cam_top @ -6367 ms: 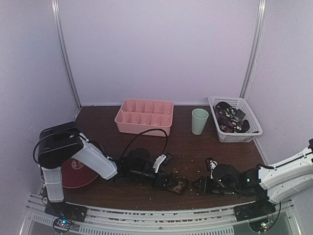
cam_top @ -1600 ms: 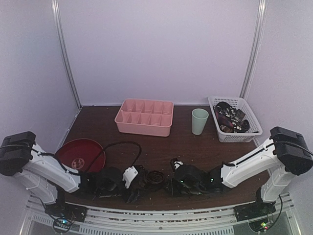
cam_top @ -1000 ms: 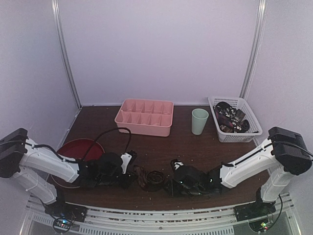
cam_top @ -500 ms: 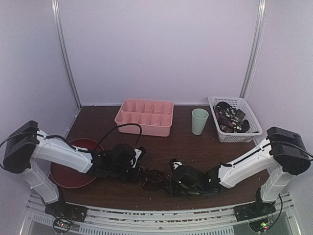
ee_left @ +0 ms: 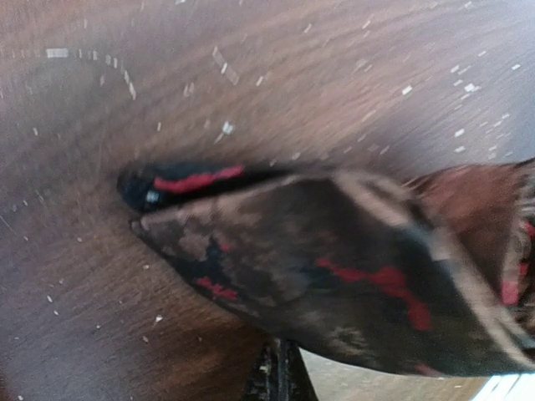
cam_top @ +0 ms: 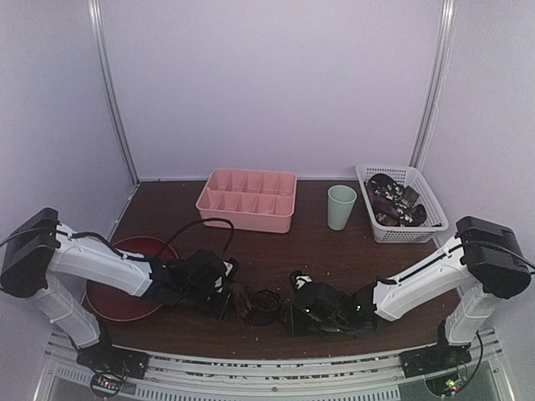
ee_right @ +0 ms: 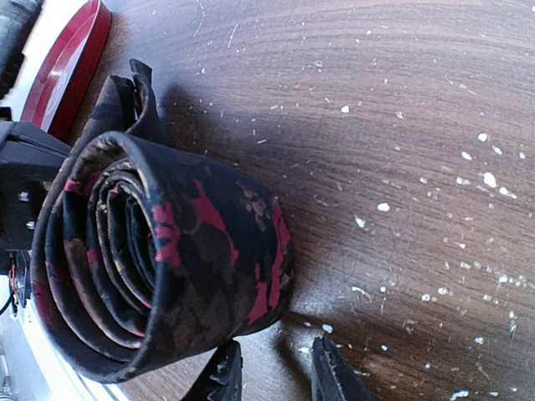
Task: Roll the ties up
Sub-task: Roll the tie at the center of the board.
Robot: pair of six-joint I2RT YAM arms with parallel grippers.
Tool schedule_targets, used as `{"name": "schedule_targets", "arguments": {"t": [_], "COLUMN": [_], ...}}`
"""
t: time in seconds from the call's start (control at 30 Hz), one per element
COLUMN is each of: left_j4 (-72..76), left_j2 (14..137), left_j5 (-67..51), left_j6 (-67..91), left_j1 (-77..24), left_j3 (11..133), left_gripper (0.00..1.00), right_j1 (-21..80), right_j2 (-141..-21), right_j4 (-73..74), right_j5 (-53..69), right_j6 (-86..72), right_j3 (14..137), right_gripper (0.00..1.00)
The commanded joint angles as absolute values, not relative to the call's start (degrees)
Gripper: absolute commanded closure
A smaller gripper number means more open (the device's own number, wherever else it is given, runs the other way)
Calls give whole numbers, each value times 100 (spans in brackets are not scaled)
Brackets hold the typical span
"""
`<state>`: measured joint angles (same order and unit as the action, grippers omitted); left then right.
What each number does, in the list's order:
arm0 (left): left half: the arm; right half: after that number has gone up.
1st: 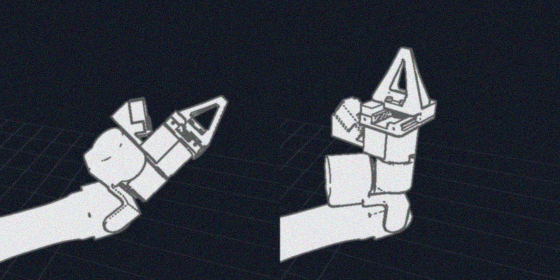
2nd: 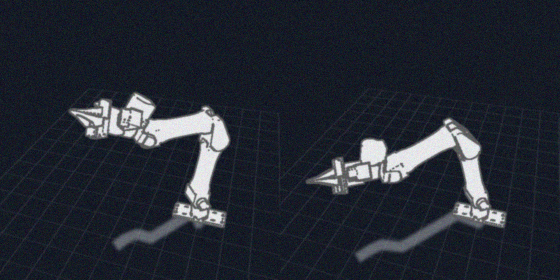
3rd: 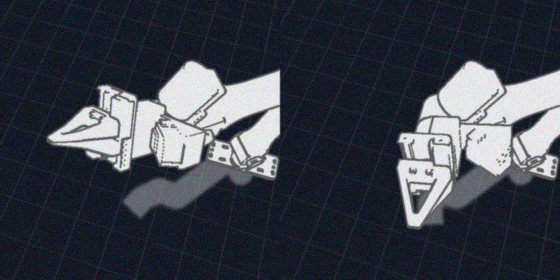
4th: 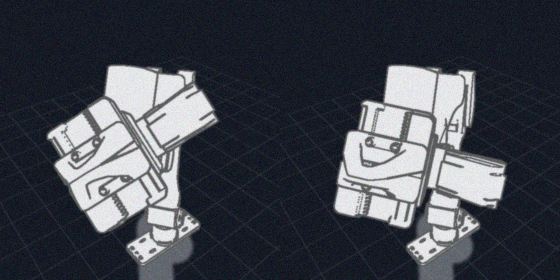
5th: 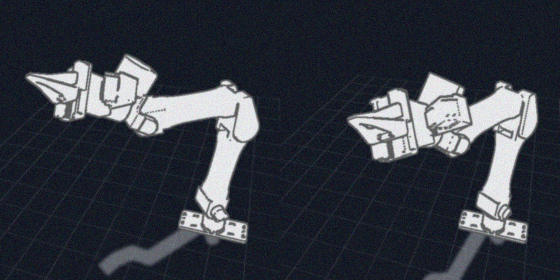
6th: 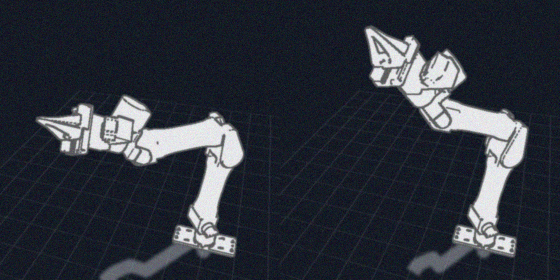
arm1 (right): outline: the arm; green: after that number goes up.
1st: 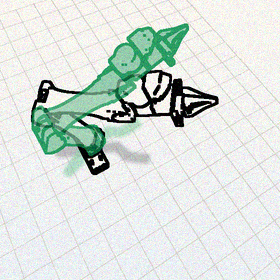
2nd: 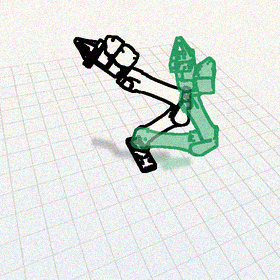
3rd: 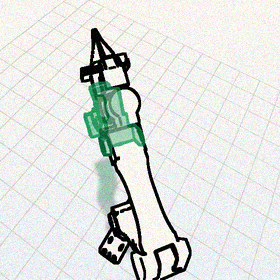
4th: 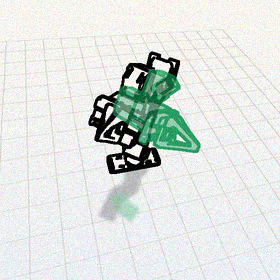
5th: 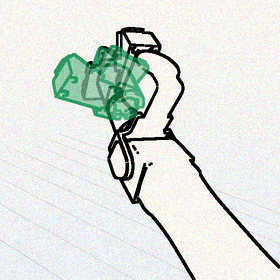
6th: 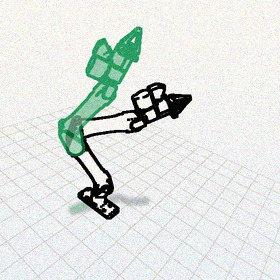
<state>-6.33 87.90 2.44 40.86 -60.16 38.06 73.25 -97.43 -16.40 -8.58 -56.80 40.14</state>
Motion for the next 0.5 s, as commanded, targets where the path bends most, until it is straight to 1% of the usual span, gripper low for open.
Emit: {"name": "schedule_targets", "arguments": {"t": [0.0, 0.27, 0.47], "left_j4": [-622, -130, -384], "left_j2": [9109, 9570, 9894], "left_j5": [97, -214, -347], "left_j6": [4105, 3776, 3264], "left_j1": [-5900, -5461, -5399], "left_j3": [3958, 4303, 4967], "left_gripper": [100, 100, 91], "right_j1": [7319, 7250, 7177], "right_j2": [-9746, -9824, -9925], "right_j4": [-1676, -1811, -1892], "right_j5": [-1016, -1090, -1081], "right_j6": [-5615, -5508, -5402], "right_j3": [3984, 3957, 4041], "right_gripper": [69, 69, 70]}}
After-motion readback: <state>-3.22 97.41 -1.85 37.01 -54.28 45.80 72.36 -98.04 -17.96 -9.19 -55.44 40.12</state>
